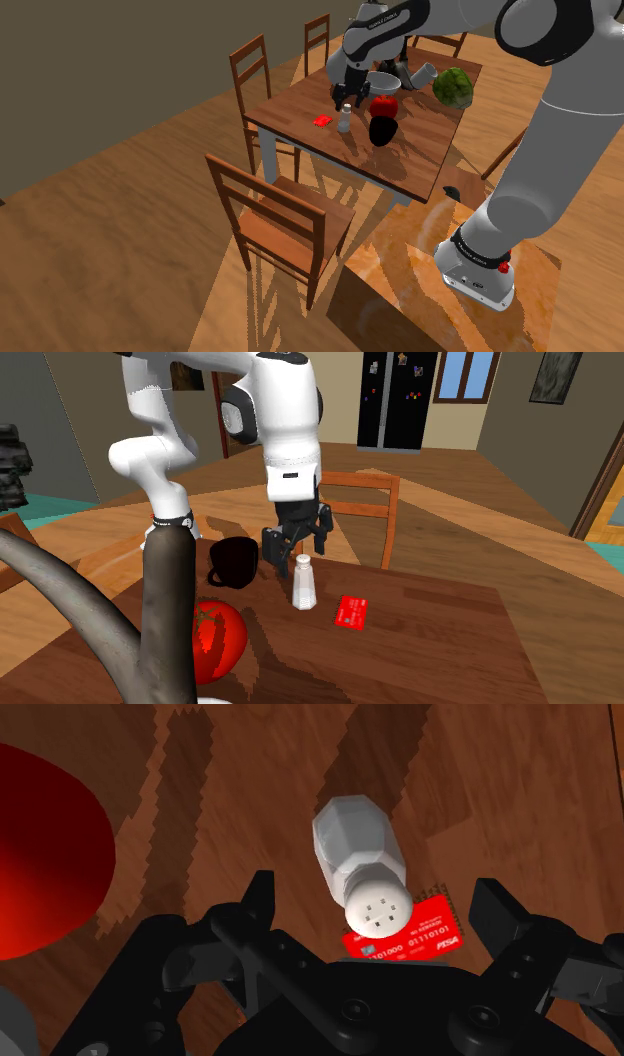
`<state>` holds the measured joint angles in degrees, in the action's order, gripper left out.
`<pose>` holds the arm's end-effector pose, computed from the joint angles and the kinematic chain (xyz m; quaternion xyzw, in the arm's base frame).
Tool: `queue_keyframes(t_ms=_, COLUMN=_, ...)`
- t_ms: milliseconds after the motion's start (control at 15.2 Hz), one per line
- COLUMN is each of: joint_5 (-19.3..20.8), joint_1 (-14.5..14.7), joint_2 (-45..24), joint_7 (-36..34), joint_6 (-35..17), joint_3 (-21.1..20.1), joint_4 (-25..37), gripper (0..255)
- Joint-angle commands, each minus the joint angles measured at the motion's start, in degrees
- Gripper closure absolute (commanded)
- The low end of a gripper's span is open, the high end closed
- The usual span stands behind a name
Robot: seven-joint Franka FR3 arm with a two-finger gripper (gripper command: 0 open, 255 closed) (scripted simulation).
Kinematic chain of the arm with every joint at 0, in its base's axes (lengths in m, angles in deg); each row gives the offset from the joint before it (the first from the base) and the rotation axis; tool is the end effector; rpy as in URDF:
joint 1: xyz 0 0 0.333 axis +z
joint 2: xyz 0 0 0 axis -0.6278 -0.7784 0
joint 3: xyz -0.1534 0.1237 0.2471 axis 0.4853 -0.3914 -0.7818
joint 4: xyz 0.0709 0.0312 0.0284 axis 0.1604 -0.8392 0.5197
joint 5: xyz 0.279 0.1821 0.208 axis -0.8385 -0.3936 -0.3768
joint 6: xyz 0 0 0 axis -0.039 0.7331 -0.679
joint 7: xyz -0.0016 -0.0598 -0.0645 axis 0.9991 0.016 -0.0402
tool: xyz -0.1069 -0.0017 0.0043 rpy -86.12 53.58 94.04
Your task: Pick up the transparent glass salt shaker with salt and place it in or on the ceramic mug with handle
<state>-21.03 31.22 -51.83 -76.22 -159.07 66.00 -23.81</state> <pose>0.5799 -0.1701 0.3667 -0.9861 0.1613 -0.0121 0.0369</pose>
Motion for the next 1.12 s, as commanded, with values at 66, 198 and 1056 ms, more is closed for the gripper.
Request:
queue_keyframes(t_ms=66, joint_5=-0.09, joint_1=-0.03, joint_2=-0.15, joint_7=0.12, joint_6=-0.61, joint_3=-0.01, joint_4=-0.44, gripper=0)
queue_keyframes(t_ms=198, joint_5=-0.09, joint_1=-0.03, joint_2=-0.15, joint_7=0.12, joint_6=-0.61, joint_3=-0.01, joint_4=-0.44, gripper=0)
queue_keyframes(t_ms=1056, joint_5=-0.09, joint_1=-0.03, joint_2=-0.15, joint_7=0.12, joint_6=-0.61, joint_3=-0.01, joint_4=-0.44, gripper=255)
